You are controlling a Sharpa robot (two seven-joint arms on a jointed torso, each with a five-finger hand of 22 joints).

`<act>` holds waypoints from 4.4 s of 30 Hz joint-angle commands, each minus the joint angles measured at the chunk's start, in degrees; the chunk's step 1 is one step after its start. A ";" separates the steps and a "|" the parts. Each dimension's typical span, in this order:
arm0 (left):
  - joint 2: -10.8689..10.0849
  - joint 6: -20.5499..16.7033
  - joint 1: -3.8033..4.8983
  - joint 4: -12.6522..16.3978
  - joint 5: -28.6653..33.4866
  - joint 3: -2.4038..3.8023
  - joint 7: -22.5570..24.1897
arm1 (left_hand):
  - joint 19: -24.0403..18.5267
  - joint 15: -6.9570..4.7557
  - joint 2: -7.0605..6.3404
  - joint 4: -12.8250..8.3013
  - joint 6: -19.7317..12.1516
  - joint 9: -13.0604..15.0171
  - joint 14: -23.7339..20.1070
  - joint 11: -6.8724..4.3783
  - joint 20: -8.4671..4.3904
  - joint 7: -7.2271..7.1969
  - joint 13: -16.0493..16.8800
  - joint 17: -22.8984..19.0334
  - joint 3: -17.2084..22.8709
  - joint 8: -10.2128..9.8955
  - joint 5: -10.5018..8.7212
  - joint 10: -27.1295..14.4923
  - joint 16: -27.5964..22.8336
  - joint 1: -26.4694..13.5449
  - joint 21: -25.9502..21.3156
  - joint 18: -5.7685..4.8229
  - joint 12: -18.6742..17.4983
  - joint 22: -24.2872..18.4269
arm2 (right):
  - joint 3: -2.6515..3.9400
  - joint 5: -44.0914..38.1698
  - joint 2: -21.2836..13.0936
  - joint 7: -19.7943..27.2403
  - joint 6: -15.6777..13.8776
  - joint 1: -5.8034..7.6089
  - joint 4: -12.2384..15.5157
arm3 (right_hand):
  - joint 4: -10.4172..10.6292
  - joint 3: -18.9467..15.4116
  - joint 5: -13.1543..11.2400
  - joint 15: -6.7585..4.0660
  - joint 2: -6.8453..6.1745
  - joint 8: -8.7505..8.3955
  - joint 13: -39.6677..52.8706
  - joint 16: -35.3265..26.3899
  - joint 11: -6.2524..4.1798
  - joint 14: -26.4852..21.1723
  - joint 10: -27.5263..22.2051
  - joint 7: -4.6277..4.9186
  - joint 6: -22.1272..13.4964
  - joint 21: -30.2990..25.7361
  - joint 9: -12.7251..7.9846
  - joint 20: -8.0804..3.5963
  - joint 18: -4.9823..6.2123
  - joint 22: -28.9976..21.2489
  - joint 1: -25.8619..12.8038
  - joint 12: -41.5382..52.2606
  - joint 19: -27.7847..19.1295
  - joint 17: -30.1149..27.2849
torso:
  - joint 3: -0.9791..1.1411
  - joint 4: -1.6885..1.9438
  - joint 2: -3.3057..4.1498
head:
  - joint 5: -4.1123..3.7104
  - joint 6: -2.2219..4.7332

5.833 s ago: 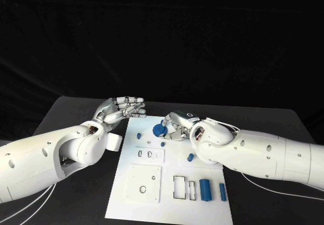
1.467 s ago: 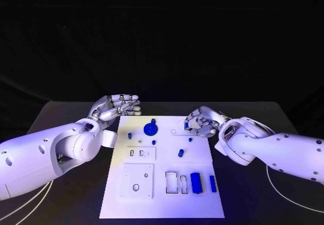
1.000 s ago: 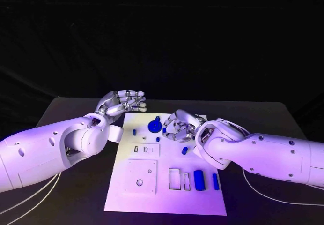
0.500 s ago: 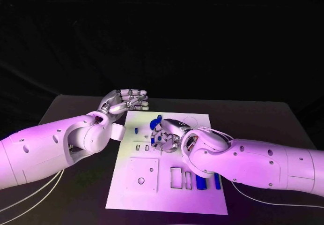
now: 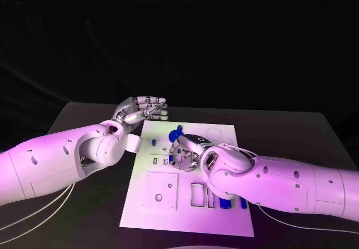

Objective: Assemble the parts on the task board

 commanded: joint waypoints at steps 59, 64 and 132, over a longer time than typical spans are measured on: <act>-0.25 1.11 0.02 0.10 0.12 0.03 -0.18 | -0.40 0.33 0.30 -0.10 -0.02 -0.11 -0.08 0.17 -0.11 1.67 0.06 0.18 0.51 -0.36 -0.24 0.14 -0.48 -0.47 0.32 0.59 -0.45 -0.08 | -0.10 -1.79 -0.22 2.14 -2.90 -0.89 1.01 | 3.36 -20.79 0.50 3.26 -1.44 -3.59 6.93 0.06 3.83 4.98 -0.70 4.03 -11.78 -2.67 0.17 2.96 0.45 6.42 0.71 -4.64 -1.21 9.86 | 0.06 -0.06 0.05 | 0.64 -0.27; -0.28 1.05 0.02 -0.07 0.04 0.03 -0.25 | -0.42 0.35 0.29 -0.12 -0.03 -0.11 -0.12 0.17 -0.11 1.67 0.06 0.18 0.52 -0.37 -0.24 0.13 -0.51 -0.47 0.31 0.58 -0.45 -0.08 | -0.08 -1.67 -2.19 2.77 -5.61 -0.88 2.85 | 3.63 -23.63 0.56 3.41 -0.95 -3.42 6.70 0.04 3.91 4.96 -0.86 4.05 -11.88 -2.84 -0.10 3.01 0.51 6.39 0.89 -4.78 -1.26 9.79 | 0.06 -0.09 -0.04 | 0.79 -0.28; 6.88 28.92 4.79 -2.99 -51.87 -1.25 -53.27 | 23.21 -10.69 4.69 6.58 -5.20 15.87 30.23 -10.66 -10.22 -8.33 52.15 65.21 -11.12 45.62 -1.69 13.57 69.22 -21.37 52.90 -4.11 73.48 50.35 | 0.11 29.05 -24.71 15.63 -7.75 8.03 7.55 | 3.53 -20.35 0.30 2.73 1.62 -1.11 3.06 -2.27 3.20 3.34 -3.67 3.32 -10.15 -10.39 -0.63 2.46 2.19 1.50 3.57 -8.32 -5.46 3.21 | 0.81 -0.28 -2.40 | 2.56 -2.93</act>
